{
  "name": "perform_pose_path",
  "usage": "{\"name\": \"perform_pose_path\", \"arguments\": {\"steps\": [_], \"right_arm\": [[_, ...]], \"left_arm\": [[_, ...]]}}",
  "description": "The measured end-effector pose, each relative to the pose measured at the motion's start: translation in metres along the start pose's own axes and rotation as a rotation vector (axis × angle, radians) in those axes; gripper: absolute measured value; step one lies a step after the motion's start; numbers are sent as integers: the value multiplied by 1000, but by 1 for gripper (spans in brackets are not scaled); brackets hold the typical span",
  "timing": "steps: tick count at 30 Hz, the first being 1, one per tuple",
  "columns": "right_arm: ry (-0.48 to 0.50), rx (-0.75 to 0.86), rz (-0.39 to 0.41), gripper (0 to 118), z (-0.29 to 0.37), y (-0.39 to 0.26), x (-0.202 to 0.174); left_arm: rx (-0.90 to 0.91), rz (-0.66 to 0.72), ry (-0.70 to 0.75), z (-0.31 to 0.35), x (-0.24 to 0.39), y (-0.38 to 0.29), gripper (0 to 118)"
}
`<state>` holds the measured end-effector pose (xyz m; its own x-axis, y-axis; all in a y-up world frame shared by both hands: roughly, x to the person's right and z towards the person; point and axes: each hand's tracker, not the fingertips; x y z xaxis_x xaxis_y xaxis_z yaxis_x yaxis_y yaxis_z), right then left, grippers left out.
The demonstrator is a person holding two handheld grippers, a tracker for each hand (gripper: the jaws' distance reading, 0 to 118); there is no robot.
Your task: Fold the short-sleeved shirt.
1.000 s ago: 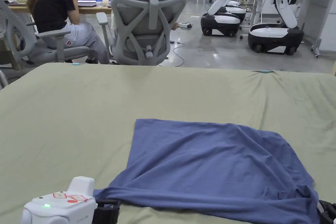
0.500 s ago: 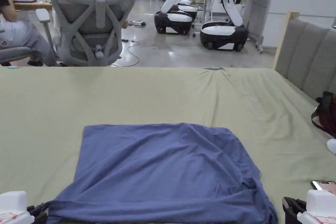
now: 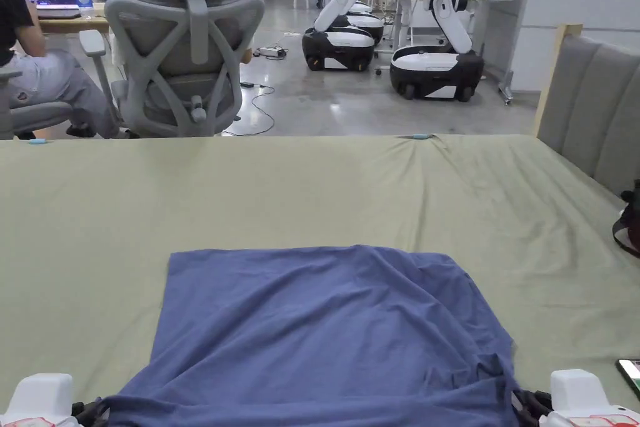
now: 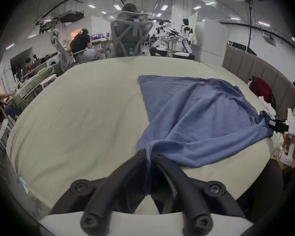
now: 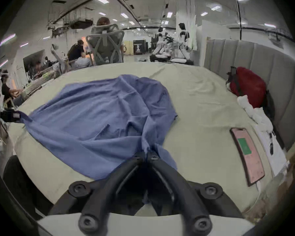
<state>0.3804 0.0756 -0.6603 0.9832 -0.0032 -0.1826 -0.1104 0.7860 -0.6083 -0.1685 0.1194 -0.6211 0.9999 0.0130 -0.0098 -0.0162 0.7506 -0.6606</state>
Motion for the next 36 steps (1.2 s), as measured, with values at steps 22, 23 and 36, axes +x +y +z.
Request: {"name": "perform_pose_path", "arguments": {"steps": [22,23,36], "right_arm": [[-138,-30,3,66,-88,100,27],[-127,-14,-6,91,-76,98,24],[-43,225,-22,0,13,32,-51]], "left_arm": [[-48,82,78,-114,-4,96,71],[9,67,76,-100,0,93,91],[169,10,34,-24,50,5,0]]}}
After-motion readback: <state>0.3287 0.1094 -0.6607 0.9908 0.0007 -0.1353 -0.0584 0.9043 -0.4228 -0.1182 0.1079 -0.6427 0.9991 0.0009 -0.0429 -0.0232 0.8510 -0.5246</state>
